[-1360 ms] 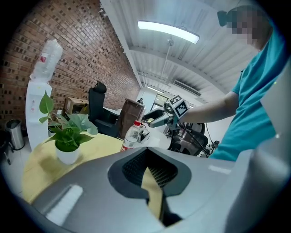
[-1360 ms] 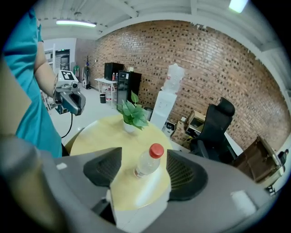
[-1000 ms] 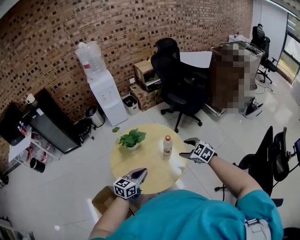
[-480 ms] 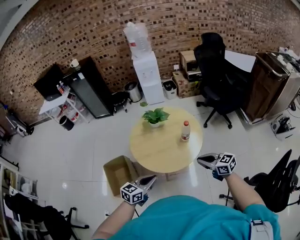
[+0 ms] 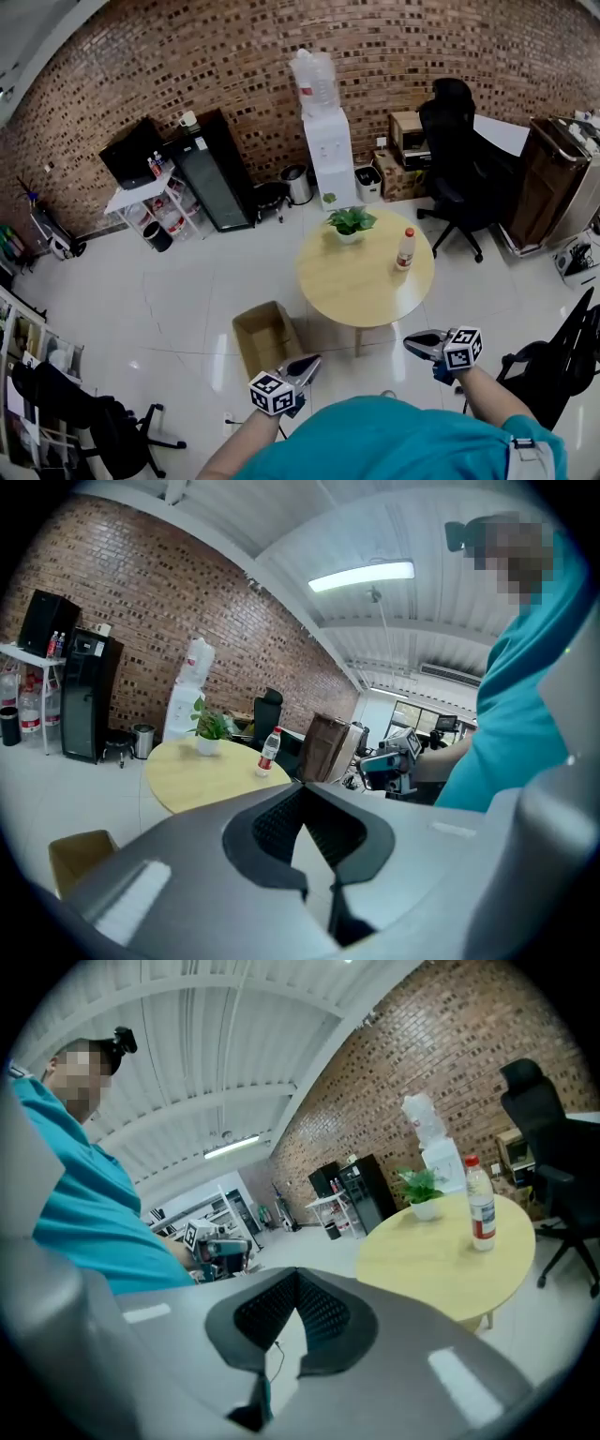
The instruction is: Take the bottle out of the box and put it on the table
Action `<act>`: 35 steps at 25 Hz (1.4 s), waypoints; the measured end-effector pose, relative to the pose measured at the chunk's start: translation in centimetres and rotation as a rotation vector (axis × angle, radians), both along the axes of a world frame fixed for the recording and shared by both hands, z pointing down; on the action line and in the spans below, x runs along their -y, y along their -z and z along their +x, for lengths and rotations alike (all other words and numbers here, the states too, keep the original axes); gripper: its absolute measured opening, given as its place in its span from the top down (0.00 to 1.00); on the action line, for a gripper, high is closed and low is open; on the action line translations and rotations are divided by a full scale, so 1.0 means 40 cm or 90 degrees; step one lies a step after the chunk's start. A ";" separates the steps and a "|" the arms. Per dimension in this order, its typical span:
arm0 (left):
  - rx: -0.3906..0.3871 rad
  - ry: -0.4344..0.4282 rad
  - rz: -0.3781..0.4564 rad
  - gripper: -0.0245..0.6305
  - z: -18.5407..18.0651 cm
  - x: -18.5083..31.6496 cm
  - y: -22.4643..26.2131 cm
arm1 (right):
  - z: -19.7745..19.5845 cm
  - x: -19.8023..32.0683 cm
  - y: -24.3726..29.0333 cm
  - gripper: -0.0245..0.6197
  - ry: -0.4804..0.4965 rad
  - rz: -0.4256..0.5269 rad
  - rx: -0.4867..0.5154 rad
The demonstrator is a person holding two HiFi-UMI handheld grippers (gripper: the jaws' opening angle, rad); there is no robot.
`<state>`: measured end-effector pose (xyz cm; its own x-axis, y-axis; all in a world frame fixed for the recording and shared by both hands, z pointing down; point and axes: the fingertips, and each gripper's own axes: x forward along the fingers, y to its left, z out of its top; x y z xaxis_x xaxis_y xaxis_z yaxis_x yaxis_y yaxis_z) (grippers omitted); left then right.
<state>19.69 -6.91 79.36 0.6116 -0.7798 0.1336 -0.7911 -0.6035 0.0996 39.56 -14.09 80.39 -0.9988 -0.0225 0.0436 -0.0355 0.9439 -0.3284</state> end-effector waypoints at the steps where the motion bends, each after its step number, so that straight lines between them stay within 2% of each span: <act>1: 0.000 -0.005 0.000 0.96 -0.023 -0.042 0.001 | -0.028 -0.038 0.014 0.96 -0.006 -0.020 0.017; 7: -0.042 -0.015 -0.017 0.96 -0.193 -0.256 0.000 | -0.178 -0.232 0.114 0.96 -0.051 -0.127 0.137; 10: -0.074 -0.033 -0.022 0.96 -0.220 -0.317 0.025 | -0.223 -0.317 0.184 0.96 -0.054 -0.130 0.156; 13: -0.081 -0.053 -0.003 0.96 -0.189 -0.366 0.051 | -0.204 -0.379 0.230 0.96 -0.050 -0.114 0.159; 18: -0.061 -0.052 0.035 0.96 -0.051 -0.426 0.029 | -0.033 -0.418 0.197 0.96 -0.056 -0.095 0.197; 23: -0.053 -0.011 0.048 0.96 0.075 -0.510 -0.025 | 0.126 -0.507 0.130 0.95 -0.031 -0.061 0.222; 27: -0.093 0.008 0.048 0.96 0.285 -0.566 -0.060 | 0.323 -0.573 0.032 0.90 -0.055 0.000 0.172; 30: -0.094 -0.003 0.032 0.96 0.448 -0.588 -0.086 | 0.453 -0.609 -0.015 0.93 -0.055 0.036 0.140; 32: -0.073 -0.011 0.025 0.96 0.507 -0.608 -0.101 | 0.486 -0.635 -0.030 0.96 -0.050 0.054 0.137; 35: -0.056 -0.017 0.035 0.96 0.534 -0.643 -0.097 | 0.491 -0.681 -0.034 0.96 -0.041 0.076 0.138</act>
